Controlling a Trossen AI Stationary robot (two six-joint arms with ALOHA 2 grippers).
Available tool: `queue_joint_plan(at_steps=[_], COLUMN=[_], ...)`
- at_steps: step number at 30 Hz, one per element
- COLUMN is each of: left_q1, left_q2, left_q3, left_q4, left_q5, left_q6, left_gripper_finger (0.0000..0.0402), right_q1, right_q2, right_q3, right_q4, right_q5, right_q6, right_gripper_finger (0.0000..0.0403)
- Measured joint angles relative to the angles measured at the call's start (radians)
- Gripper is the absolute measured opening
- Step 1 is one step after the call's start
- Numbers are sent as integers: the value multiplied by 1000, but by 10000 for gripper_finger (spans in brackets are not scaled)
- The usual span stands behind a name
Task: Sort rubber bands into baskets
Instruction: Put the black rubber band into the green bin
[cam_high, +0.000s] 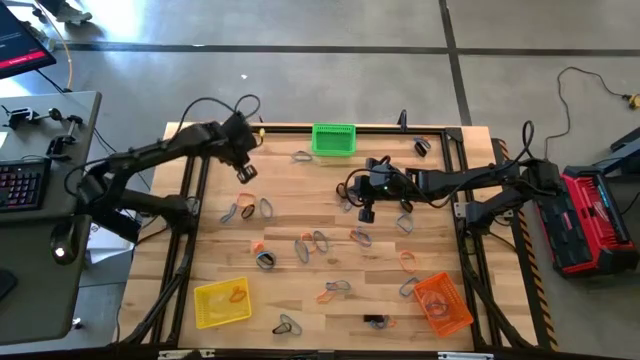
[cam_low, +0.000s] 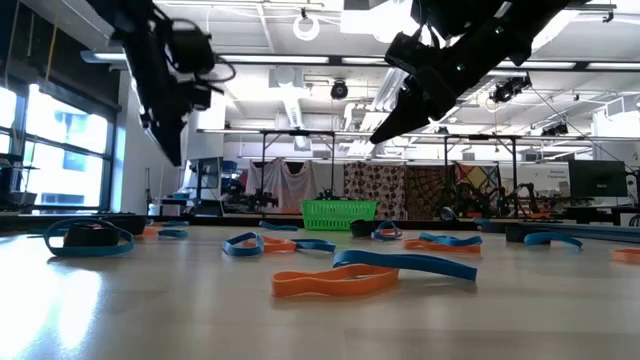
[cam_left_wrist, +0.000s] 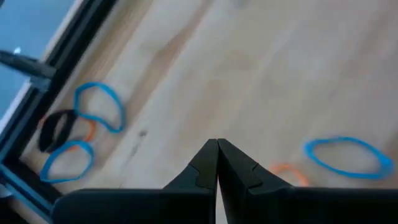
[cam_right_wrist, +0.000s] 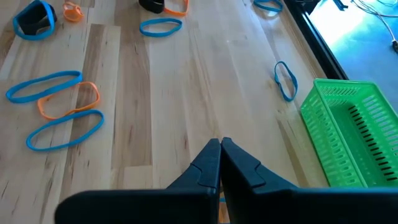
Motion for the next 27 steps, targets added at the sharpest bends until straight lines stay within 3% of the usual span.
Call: queue_joint_plan(at_steps=[4, 11, 16, 27], left_q1=[97, 188, 221, 304], left_q2=[104, 299, 423, 520], left_q3=[46, 244, 376, 435], left_q4=[5, -84, -167, -203], left_q5=[10, 6, -88, -70], left_q6=[59, 151, 197, 246], left_gripper_finger=[0, 0, 7, 85], right_q1=[0, 0, 0, 0], right_q2=[0, 0, 0, 0], right_q3=[0, 0, 0, 0], right_q4=[0, -1, -1, -37], right_q5=[0, -1, -2, -3], right_q6=[0, 0, 0, 25], right_gripper_finger=[0, 0, 0, 0])
